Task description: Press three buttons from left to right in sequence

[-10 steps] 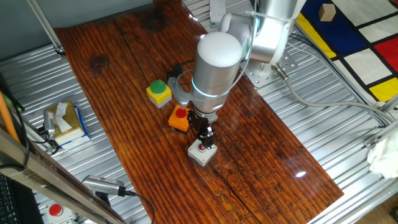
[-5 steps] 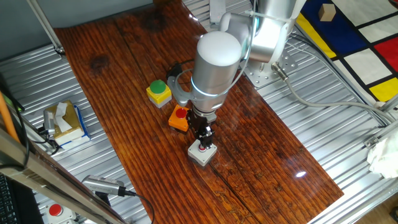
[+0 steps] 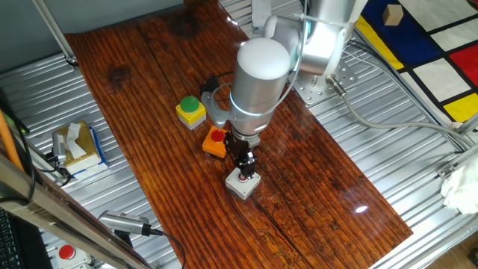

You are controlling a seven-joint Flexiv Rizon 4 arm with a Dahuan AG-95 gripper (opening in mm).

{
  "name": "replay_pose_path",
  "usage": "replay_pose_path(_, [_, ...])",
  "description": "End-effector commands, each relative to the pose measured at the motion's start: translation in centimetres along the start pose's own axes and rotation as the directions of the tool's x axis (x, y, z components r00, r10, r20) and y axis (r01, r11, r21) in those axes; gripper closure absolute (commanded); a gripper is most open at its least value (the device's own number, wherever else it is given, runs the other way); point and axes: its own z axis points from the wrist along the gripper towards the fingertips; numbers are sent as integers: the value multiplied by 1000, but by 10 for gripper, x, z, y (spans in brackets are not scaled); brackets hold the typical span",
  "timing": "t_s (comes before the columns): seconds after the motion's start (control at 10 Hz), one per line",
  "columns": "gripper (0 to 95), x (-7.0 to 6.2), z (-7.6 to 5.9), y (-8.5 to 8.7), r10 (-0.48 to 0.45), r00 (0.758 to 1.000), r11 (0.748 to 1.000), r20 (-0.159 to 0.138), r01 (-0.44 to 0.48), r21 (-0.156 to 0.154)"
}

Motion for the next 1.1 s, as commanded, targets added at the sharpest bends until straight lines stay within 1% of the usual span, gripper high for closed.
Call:
replay_pose_path(0.1, [190,0,2,-1,2,1000,1000,0,-2,2])
replay_pose_path(0.2, [190,0,3,-1,4,1000,1000,2,-4,2])
replay_pose_path(0.6, [190,0,16,-3,4,1000,1000,20,-4,2])
replay_pose_path(0.8, [190,0,16,-3,3,1000,1000,17,-3,1])
replay_pose_path(0.9, [190,-1,-4,1,14,1000,1000,-13,-14,-1])
replay_pose_path(1.0, [190,-1,-12,2,18,1000,1000,-20,-18,-9])
replay_pose_path(1.1, [190,0,-34,4,16,999,1000,-48,-16,-13])
